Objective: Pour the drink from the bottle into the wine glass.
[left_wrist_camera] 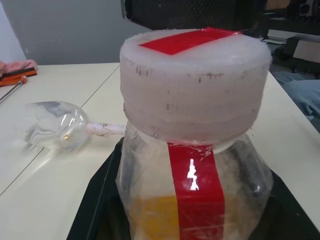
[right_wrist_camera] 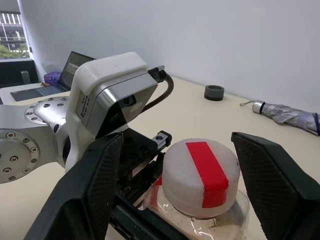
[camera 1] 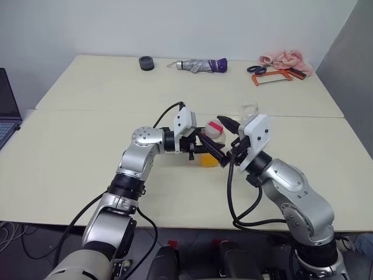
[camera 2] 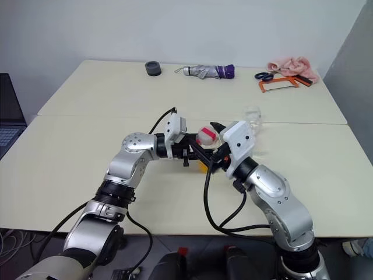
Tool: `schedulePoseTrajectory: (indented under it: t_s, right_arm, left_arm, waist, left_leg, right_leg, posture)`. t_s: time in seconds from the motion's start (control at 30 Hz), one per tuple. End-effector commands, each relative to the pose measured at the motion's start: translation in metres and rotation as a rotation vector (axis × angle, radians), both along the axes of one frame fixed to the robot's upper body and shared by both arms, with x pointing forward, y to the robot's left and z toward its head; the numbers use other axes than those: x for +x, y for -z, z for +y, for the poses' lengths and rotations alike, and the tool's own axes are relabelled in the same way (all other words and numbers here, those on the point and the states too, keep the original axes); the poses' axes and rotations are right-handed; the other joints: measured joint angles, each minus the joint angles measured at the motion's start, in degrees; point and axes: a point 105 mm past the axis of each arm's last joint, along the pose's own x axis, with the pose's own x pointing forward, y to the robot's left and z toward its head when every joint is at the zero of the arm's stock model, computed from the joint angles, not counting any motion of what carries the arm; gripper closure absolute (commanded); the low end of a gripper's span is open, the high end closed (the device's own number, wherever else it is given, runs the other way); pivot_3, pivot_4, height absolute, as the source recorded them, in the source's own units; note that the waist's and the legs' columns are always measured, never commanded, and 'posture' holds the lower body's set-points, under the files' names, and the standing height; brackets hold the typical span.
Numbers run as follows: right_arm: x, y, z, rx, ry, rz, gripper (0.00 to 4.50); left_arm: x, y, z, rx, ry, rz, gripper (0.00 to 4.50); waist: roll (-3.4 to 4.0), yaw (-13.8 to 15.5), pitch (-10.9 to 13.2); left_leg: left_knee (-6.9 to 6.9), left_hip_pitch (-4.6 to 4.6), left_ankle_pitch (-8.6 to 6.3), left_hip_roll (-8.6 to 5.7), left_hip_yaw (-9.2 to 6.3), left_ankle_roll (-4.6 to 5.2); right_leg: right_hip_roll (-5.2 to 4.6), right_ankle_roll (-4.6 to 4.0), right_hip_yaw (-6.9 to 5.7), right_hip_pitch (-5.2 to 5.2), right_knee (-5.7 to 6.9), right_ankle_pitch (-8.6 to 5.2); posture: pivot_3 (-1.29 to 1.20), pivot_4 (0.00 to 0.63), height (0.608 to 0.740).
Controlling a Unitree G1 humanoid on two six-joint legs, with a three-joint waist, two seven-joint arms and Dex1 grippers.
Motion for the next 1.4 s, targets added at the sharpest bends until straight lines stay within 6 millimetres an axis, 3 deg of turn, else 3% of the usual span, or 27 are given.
schedulePoseTrajectory:
  t_s: [0.03, 0.13, 0.33, 0.5, 0.6, 0.7, 0.8, 0.97, 1.17, 1.3, 1.4]
  right_arm:
    - [-0.003, -0.01, 0.003, 0.009, -0.012, -0.051, 0.83]
    - [-0.002, -0.009, 0.003, -0.005, -0.01, -0.05, 0.83]
    - [-0.001, -0.007, 0.005, -0.028, -0.028, -0.059, 2.66]
    - [-0.005, -0.006, 0.012, -0.06, -0.114, -0.065, 2.67]
    - [-0.016, -0.002, 0.019, -0.134, -0.293, -0.06, 2.67]
    - [-0.025, 0.008, 0.013, -0.336, -0.59, -0.051, 2.67]
    - [-0.008, 0.004, -0.002, -0.456, -0.69, -0.013, 2.67]
    - [-0.001, -0.003, -0.015, -0.451, -0.7, 0.036, 2.67]
    - [-0.004, -0.025, -0.033, -0.301, -0.504, -0.016, 0.59]
    - [-0.017, -0.029, -0.036, -0.219, -0.369, -0.038, 0.54]
    - [-0.015, -0.021, -0.025, -0.127, -0.166, -0.055, 0.54]
  left_arm:
    - [-0.003, -0.016, -0.005, -0.018, 0.029, -0.066, 2.66]
    - [-0.003, -0.016, -0.005, -0.017, 0.028, -0.067, 2.66]
    - [-0.004, -0.016, -0.005, -0.016, 0.033, -0.066, 2.66]
    - [-0.006, -0.016, -0.005, -0.016, 0.04, -0.063, 2.66]
    - [-0.008, -0.017, -0.005, -0.018, 0.06, -0.058, 2.66]
    - [-0.025, -0.017, -0.004, 0.009, 0.167, -0.046, 2.67]
    - [-0.031, -0.018, -0.003, 0.031, 0.201, -0.052, 2.67]
    - [-0.026, -0.022, -0.004, 0.003, 0.155, -0.054, 2.67]
    - [-0.016, -0.022, -0.003, -0.038, 0.067, -0.036, 2.67]
    - [-0.012, -0.023, -0.004, -0.047, 0.042, -0.033, 2.68]
    - [-0.01, -0.021, -0.007, -0.042, 0.039, -0.034, 2.68]
  waist:
    - [0.0, 0.0, 0.0]
    - [0.0, 0.0, 0.0]
    - [0.0, 0.0, 0.0]
    - [0.0, 0.0, 0.0]
    - [0.0, 0.0, 0.0]
    - [0.08, -0.1, 0.1]
    - [0.12, -0.1, 0.1]
    - [0.12, 0.0, 0.1]
    - [0.12, 0.2, 0.1]
    - [0.12, 0.1, 0.1]
    - [0.12, 0.0, 0.1]
  left_leg:
    - [0.0, 0.0, 0.0, 0.0, 0.0, 0.0]
    - [0.0, 0.0, 0.0, 0.0, 0.0, 0.0]
    - [0.0, 0.0, 0.0, 0.0, 0.0, 0.0]
    - [0.0, 0.0, 0.0, 0.0, 0.0, 0.0]
    - [0.0, 0.01, 0.0, 0.0, 0.01, 0.0]
    - [0.0, 0.03, 0.0, -0.03, 0.05, 0.01]
    - [0.0, 0.05, -0.01, 0.0, 0.02, 0.01]
    - [0.03, 0.01, -0.01, 0.02, -0.03, 0.02]
    - [0.02, -0.05, -0.01, 0.0, -0.06, 0.02]
    - [0.03, -0.05, -0.01, 0.0, -0.05, 0.02]
    - [0.03, 0.0, -0.01, -0.03, -0.03, 0.01]
  right_leg:
    - [0.0, 0.0, 0.0, 0.0, 0.0, 0.0]
    - [0.0, 0.0, 0.0, 0.0, 0.0, 0.0]
    - [0.0, 0.0, 0.0, 0.0, 0.0, 0.0]
    - [0.01, 0.0, -0.01, 0.0, 0.0, 0.0]
    - [0.0, 0.0, 0.0, 0.0, 0.0, 0.0]
    - [0.0, 0.0, 0.0, 0.01, -0.02, 0.01]
    - [0.02, -0.01, -0.04, 0.02, -0.01, 0.01]
    - [0.01, -0.02, -0.08, 0.03, -0.02, 0.01]
    - [-0.16, -0.02, -0.08, 0.01, 0.0, 0.01]
    - [-0.25, -0.01, -0.07, 0.01, 0.01, 0.01]
    - [-0.15, 0.0, -0.06, 0.03, 0.02, 0.01]
  posture:
    - [0.0, 0.15, 0.74]
    - [0.0, 0.15, 0.74]
    - [0.0, 0.15, 0.74]
    - [0.0, 0.15, 0.74]
    - [0.0, 0.15, 0.74]
    - [0.0, 0.15, 0.74]
    - [0.0, 0.15, 0.74]
    - [0.0, 0.15, 0.74]
    - [0.0, 0.15, 0.74]
    - [0.0, 0.15, 0.74]
    - [0.0, 0.15, 0.74]
